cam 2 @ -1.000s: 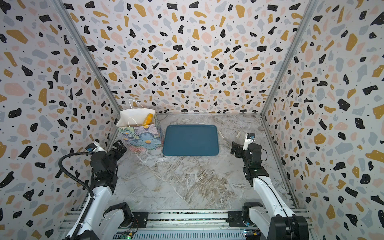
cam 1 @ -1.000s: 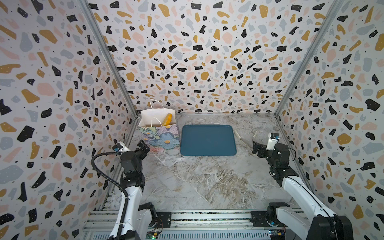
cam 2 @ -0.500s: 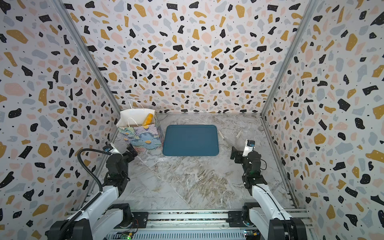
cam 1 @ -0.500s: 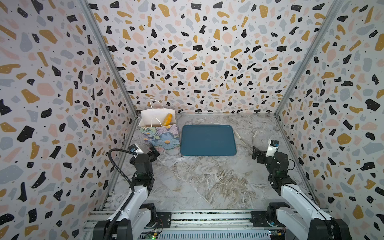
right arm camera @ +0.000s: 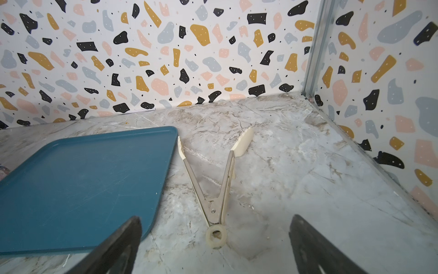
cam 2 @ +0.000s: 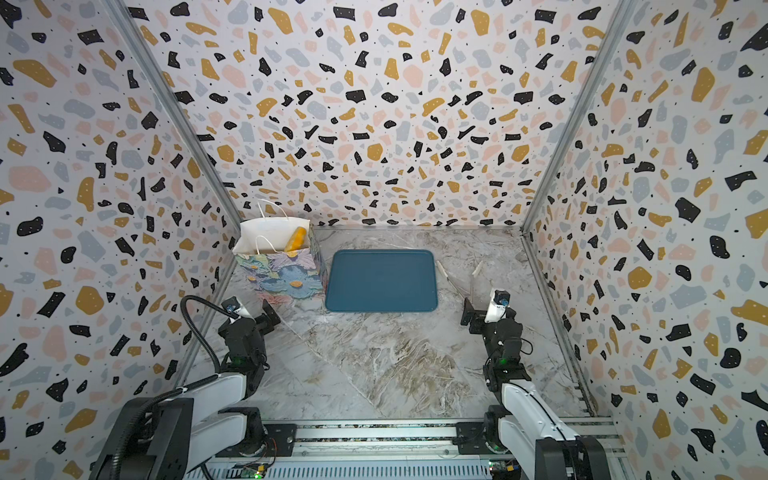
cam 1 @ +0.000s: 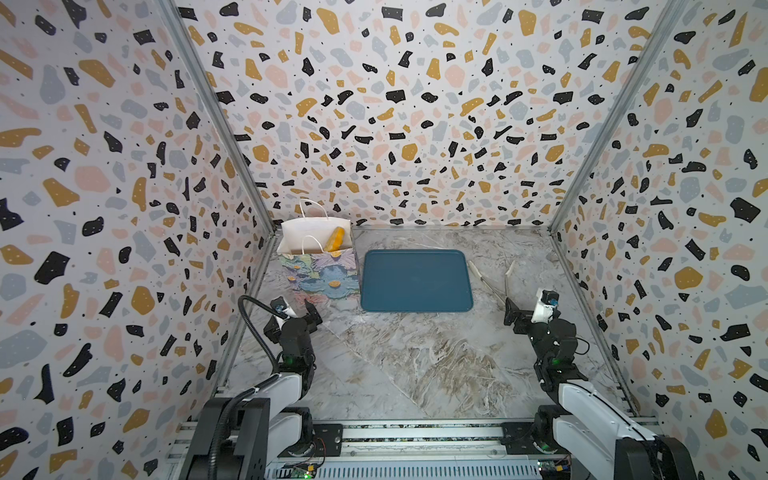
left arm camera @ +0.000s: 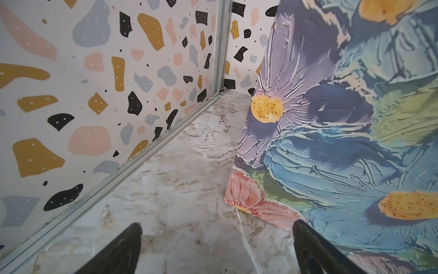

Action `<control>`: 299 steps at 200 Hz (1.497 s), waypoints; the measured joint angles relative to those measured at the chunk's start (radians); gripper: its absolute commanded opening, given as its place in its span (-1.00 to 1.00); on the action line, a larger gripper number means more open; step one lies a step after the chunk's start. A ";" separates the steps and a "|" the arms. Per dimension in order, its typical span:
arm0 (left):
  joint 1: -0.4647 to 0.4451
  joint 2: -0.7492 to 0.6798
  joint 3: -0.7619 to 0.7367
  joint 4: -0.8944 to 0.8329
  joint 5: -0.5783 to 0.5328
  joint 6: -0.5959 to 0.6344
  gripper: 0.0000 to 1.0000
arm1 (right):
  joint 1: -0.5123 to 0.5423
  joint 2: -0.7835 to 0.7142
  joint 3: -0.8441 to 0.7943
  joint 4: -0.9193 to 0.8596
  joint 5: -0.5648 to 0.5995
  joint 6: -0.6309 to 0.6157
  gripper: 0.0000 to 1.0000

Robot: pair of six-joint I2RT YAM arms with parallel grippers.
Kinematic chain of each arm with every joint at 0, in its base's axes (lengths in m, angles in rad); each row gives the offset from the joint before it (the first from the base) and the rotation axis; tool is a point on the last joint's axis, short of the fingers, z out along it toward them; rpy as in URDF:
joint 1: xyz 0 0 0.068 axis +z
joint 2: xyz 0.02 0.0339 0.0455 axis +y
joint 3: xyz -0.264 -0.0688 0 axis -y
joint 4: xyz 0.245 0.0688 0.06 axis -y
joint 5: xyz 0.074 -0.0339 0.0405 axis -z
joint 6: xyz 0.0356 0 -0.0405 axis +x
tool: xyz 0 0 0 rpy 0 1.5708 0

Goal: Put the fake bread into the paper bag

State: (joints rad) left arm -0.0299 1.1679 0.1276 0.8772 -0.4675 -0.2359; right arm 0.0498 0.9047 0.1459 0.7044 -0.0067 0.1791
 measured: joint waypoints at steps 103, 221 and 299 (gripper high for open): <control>-0.091 0.224 -0.012 0.296 -0.074 0.122 0.99 | -0.003 0.125 -0.140 0.303 0.065 -0.038 0.98; -0.091 0.224 -0.012 0.300 -0.091 0.130 0.99 | -0.008 0.463 -0.047 0.593 0.095 -0.096 0.99; -0.091 0.224 -0.011 0.303 -0.092 0.132 0.99 | -0.016 0.615 -0.036 0.764 0.031 -0.138 0.98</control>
State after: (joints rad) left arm -0.1211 1.3914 0.1162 1.1797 -0.5594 -0.1043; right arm 0.0334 1.5192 0.1101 1.4685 0.0242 0.0414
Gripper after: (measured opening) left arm 0.994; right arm 0.988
